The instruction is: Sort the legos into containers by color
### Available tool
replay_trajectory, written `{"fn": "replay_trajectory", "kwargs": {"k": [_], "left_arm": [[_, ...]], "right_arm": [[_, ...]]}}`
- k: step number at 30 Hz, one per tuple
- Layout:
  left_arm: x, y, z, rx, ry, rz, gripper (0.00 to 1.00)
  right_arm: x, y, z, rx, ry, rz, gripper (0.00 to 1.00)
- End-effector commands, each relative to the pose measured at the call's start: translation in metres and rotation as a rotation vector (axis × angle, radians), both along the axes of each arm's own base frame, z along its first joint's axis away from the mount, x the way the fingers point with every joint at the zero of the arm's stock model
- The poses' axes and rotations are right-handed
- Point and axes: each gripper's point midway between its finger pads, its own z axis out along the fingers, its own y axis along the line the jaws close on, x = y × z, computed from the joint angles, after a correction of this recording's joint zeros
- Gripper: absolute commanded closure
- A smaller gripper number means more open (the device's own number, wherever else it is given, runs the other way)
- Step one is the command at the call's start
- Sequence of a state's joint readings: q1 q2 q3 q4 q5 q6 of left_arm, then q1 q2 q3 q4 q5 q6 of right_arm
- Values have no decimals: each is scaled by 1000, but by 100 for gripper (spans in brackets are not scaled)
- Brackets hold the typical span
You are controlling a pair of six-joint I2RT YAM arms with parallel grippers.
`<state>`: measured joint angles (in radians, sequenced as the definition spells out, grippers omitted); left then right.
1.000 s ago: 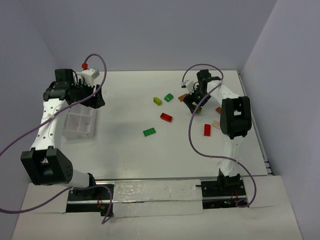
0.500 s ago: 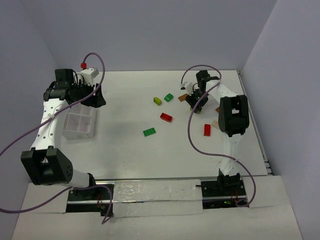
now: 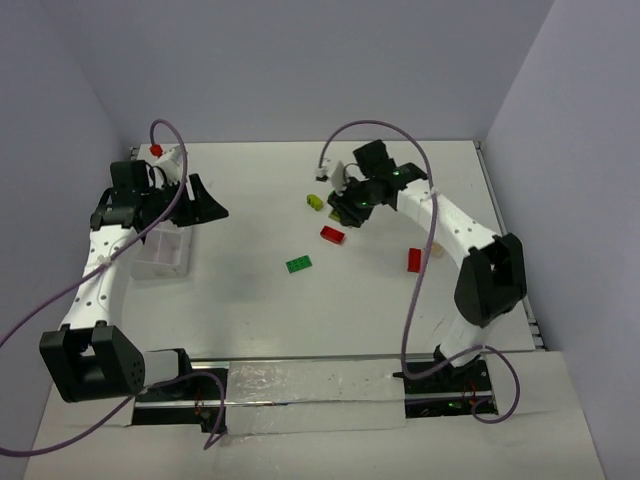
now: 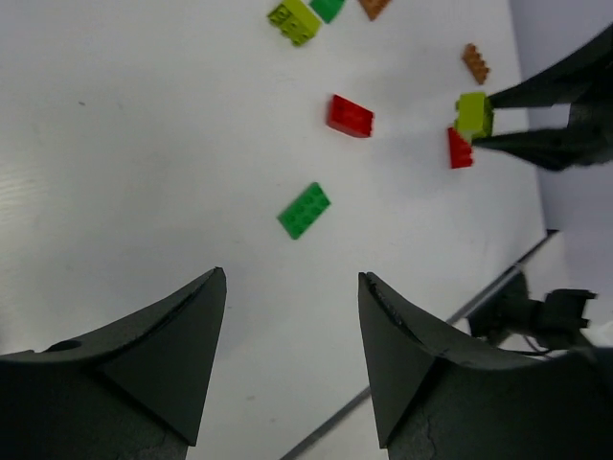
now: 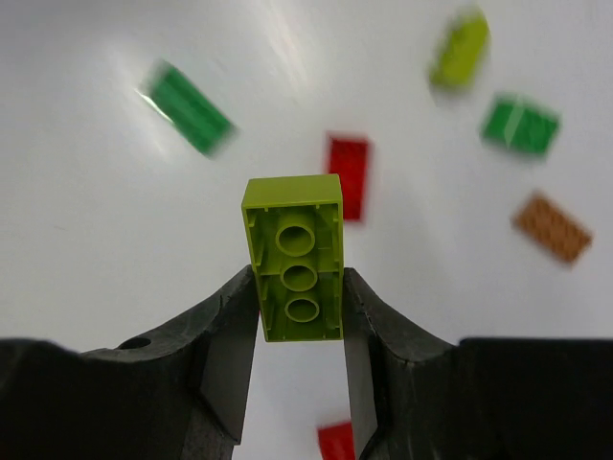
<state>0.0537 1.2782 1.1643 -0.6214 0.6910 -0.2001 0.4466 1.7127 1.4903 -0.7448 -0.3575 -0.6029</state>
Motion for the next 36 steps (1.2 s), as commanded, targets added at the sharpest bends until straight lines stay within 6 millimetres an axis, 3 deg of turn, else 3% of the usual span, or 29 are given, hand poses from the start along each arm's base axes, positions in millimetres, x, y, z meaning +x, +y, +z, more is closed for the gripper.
{"fn": "replay_trajectory", "kwargs": {"k": [1,4,7,12,21,28,36], "left_arm": [[-11,-27,35,-208,-13,-33,33],[-22,-33,40,-267,19,-43,33],[-29,-37,44,-300,36,-47,34],[-39,-45,44,-369,82,-71,33],[-48,-59,33,-424,150,-106,33],[-59,-81,37,-437,148,-194,31],[-66,-92,27,-445,176,-217,36]], "right_arm": [[-29,73,61,190,-57,58,76],[-53,121,83,236,-66,114,76],[-68,144,93,255,-83,153,76],[-87,164,101,254,-97,193,76],[-97,178,101,236,-103,216,76],[-99,187,97,225,-90,230,76],[-100,193,102,233,-92,237,76]]}}
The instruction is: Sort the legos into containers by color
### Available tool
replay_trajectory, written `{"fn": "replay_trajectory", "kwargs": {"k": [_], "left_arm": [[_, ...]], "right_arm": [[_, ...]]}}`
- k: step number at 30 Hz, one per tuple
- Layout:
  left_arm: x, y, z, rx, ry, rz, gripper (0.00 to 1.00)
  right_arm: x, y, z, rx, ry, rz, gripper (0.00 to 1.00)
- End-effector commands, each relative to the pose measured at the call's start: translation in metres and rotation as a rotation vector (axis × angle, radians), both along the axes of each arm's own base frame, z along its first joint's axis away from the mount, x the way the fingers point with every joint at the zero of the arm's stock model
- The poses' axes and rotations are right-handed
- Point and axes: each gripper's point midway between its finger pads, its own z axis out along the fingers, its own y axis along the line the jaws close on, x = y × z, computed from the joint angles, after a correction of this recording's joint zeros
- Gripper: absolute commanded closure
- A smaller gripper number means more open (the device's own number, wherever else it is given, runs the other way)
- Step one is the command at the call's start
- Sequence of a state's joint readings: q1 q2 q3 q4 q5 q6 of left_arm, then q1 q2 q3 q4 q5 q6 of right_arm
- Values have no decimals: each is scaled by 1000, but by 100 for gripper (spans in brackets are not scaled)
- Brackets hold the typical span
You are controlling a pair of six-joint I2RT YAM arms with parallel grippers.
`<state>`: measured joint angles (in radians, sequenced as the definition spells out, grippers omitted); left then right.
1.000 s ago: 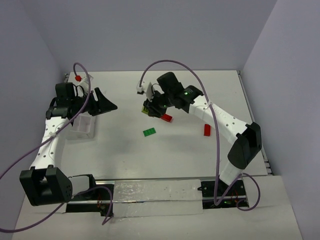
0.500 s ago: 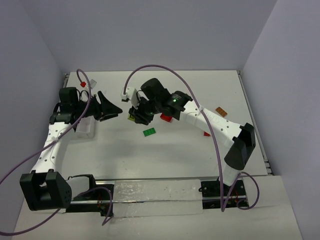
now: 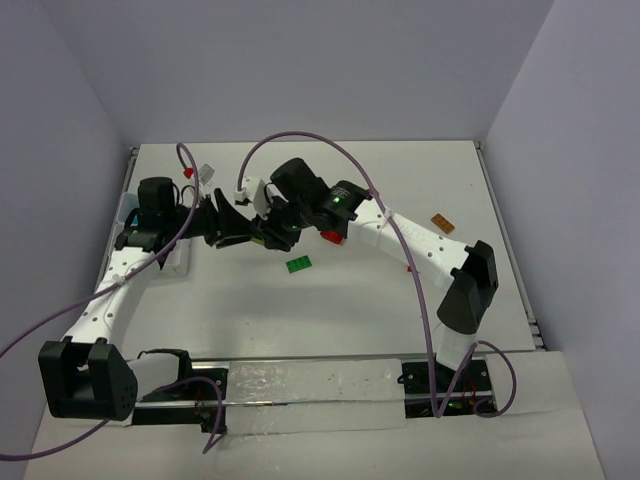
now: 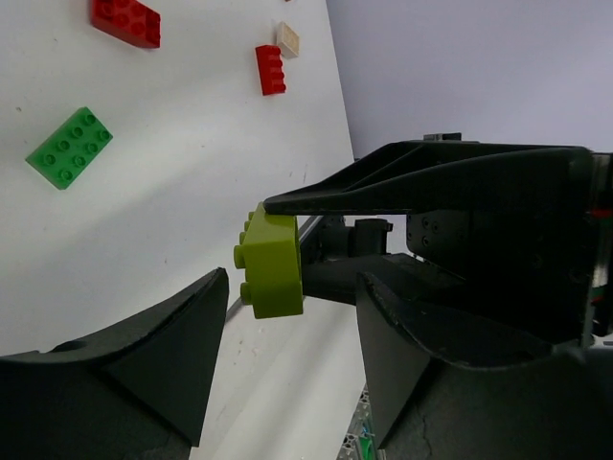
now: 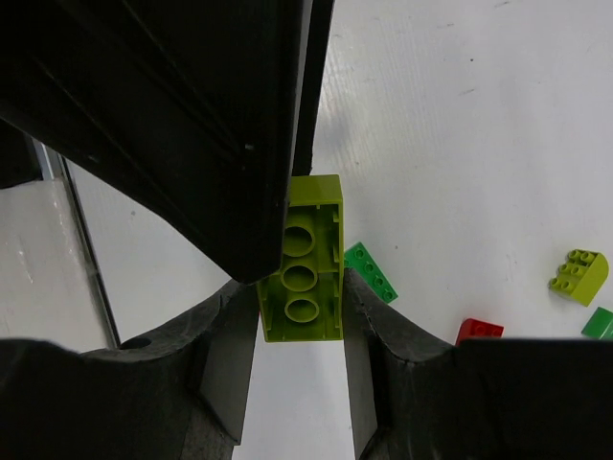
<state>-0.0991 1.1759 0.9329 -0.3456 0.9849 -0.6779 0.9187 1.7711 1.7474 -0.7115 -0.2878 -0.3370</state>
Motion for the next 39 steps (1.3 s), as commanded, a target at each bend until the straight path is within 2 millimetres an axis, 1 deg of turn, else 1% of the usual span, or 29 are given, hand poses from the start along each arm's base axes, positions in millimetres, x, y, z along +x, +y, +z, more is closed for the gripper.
{"fn": "replay_trajectory", "kwargs": {"k": [1,4,8,10,13,14,16,17,18,19,20,21,22,24,26,27,29,31,32,34,36,38,39], "left_arm": [[-2,-6,10,-27,-46,-25,37],[2,-7,11,-19,-50,-25,43],[7,-8,12,-13,-44,-35,46],[8,-9,13,-16,-44,-39,56],[5,-9,12,-21,-40,-44,77],[4,-9,12,-21,-44,-45,87],[4,-4,15,-3,-75,-34,99],[7,3,16,27,-102,-14,100],[8,8,17,47,-118,-8,100],[14,19,20,96,-160,9,100],[19,29,21,147,-196,10,100],[23,40,22,200,-226,6,100],[29,55,21,272,-251,5,100],[43,84,17,420,-296,10,100],[63,125,23,584,-370,40,100],[70,143,21,659,-382,53,100],[83,170,15,787,-414,60,95],[96,200,11,970,-469,71,93],[102,211,11,1037,-500,68,93],[109,225,11,1168,-621,-30,95],[110,232,4,1237,-698,-113,95],[111,236,7,1321,-817,-217,96],[113,237,8,1344,-847,-228,96]], "right_arm": [[0,11,29,58,-39,3,76],[-1,14,35,68,-43,6,76],[-5,18,40,74,-43,19,76],[-5,19,40,72,-45,19,76],[-5,19,39,67,-49,15,72],[-4,19,37,63,-48,9,63],[-3,17,33,53,-48,-2,41],[-1,14,31,47,-47,-14,24],[-1,13,28,42,-41,-20,10],[-2,10,30,51,-32,-27,2],[-1,7,31,61,-18,-33,0],[0,5,32,70,-4,-41,0],[3,1,32,76,8,-55,0],[2,-5,39,102,33,-54,0],[11,-18,45,131,57,-84,0],[14,-23,47,143,69,-93,0],[12,-30,53,175,102,-93,0],[17,-41,59,201,123,-117,0],[16,-44,61,209,134,-116,0],[17,-49,63,215,138,-123,0],[17,-53,63,213,140,-128,0],[17,-54,61,212,148,-127,0],[16,-55,59,210,151,-126,0]]}}
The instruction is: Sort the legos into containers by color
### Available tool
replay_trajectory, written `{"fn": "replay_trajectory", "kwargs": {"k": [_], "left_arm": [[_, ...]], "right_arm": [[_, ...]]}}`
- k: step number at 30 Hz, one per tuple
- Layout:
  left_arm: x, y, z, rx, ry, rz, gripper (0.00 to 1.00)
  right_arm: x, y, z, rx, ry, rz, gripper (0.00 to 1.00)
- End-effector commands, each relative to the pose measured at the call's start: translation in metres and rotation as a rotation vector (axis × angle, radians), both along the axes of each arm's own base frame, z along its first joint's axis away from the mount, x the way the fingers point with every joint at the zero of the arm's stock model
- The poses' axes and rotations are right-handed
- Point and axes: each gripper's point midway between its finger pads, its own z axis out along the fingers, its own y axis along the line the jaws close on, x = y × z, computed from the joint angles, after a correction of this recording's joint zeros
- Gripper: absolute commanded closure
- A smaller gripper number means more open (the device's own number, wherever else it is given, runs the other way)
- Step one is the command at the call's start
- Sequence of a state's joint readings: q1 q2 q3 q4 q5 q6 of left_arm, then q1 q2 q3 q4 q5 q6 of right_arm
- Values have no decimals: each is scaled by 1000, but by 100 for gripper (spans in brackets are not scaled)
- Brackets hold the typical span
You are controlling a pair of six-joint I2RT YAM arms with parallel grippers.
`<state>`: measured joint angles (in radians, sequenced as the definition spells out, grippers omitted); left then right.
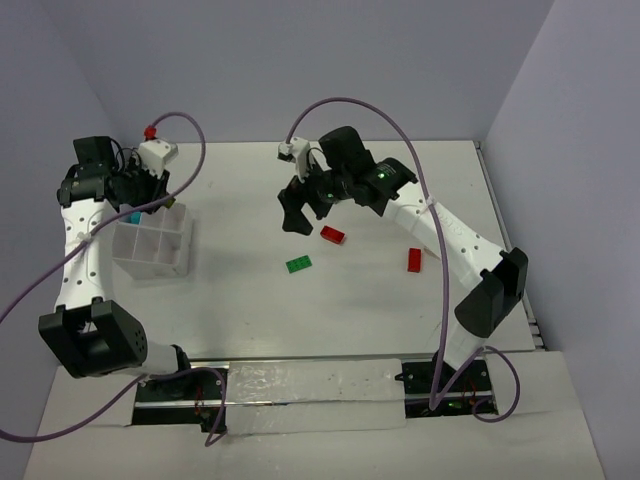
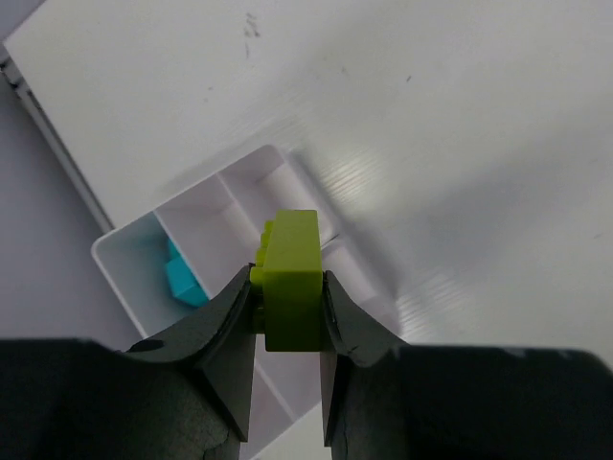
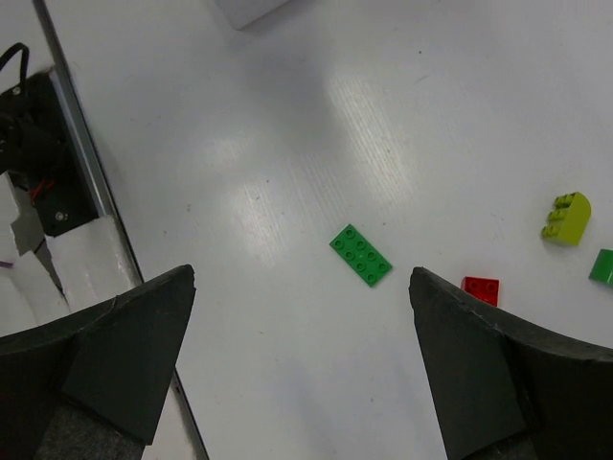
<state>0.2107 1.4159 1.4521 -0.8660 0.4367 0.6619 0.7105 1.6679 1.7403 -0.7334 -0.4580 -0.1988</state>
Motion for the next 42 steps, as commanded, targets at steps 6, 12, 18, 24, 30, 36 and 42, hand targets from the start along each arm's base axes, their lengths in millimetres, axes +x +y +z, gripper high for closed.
{"fn": "replay_trajectory", "kwargs": {"k": [6,12,18,24,30,36,42], "left_arm": [[9,36,6,448,-105,-375,99],[0,39,-17,492,15,-622,97],[7,41,-31,468,56,-723,94],[15,47,-50,481,84,-747,92],[23,52,-62,475,117,-761,89],[33,61,-71,476,171,-764,78],[33,68,-81,503,202,-774,77]], "right_arm": [[-16,0,7,41,23,39,0],[-15,0,4,36,29,40,0],[-15,-1,-1,27,35,34,0],[-14,-2,-4,21,38,34,0],[-13,-2,-7,14,48,34,0],[-12,-4,-11,7,53,33,0],[-10,-4,-12,1,52,29,0]]}}
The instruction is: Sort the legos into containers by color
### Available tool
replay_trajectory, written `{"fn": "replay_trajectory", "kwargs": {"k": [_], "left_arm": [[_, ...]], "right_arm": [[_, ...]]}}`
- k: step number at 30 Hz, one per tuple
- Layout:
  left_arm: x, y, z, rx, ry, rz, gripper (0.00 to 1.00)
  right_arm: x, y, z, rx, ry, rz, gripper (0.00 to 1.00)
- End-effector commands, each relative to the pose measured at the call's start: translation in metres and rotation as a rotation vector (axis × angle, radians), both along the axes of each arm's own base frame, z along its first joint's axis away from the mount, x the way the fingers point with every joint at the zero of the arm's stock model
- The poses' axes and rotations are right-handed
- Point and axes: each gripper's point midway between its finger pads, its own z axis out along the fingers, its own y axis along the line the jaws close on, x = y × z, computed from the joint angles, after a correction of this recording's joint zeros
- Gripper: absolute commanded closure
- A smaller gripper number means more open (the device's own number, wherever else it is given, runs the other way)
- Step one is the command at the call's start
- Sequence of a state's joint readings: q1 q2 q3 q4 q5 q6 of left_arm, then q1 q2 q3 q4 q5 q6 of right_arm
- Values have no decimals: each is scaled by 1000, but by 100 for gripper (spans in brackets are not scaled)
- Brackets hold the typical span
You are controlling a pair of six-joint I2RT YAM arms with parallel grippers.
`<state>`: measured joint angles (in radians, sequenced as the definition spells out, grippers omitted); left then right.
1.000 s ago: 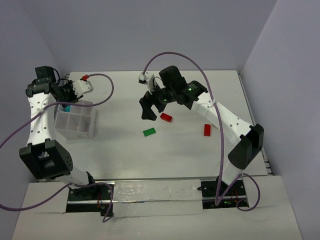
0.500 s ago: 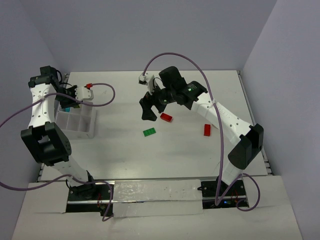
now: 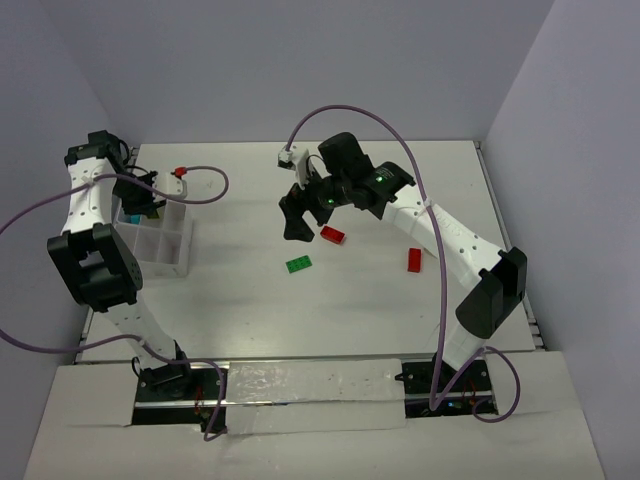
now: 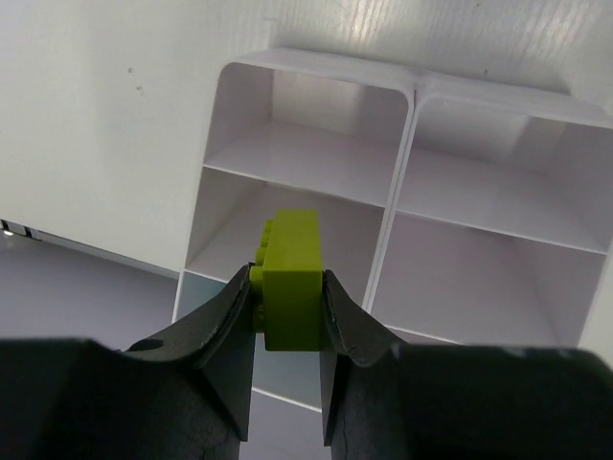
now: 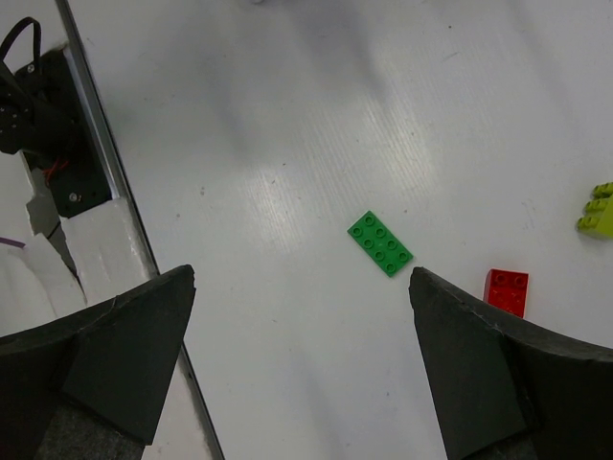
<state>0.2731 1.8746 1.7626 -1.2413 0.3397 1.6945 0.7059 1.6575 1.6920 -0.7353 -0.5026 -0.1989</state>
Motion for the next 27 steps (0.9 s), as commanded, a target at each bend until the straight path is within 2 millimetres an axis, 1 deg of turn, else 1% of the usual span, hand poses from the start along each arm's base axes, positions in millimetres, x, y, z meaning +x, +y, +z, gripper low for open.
{"fn": "replay_trajectory", "kwargs": {"k": [1,2,4,7,8,13,16,17,19,20,21,22,23,25,27], "left_arm": [[-2,4,7,24,-7,-37,75],[-2,4,7,25,-6,-37,73],[-2,6,7,30,-7,-36,61],[1,5,12,20,-21,-31,40],[2,5,14,17,-26,-32,35],[5,0,32,1,-73,-42,33],[12,-7,54,-33,-133,-41,33],[14,-13,68,-63,-171,-40,33],[17,-21,84,-105,-216,-31,33],[19,-31,100,-160,-261,-13,31],[19,-32,102,-169,-269,-10,30],[18,-41,118,-228,-316,23,29],[17,-52,128,-293,-344,33,27],[13,-69,143,-397,-382,66,26],[6,-82,151,-479,-395,105,25]], "right_arm": [[1,-2,1,3,3,-1,0],[1,-2,0,2,4,-1,0],[2,-2,-1,-1,4,-4,0],[6,-3,-3,-10,1,-15,0],[7,-3,-4,-14,0,-21,0],[20,-8,-14,-41,-4,-67,0],[31,-13,-23,-61,0,-102,0],[36,-15,-28,-72,-7,-118,0],[45,-19,-31,-81,-13,-144,0],[55,-23,-41,-99,-4,-170,0],[60,-26,-43,-102,-2,-183,0],[73,-29,-54,-127,6,-215,1],[83,-33,-60,-140,11,-238,1],[97,-35,-71,-165,12,-261,3],[109,-34,-83,-192,3,-273,4]]}}
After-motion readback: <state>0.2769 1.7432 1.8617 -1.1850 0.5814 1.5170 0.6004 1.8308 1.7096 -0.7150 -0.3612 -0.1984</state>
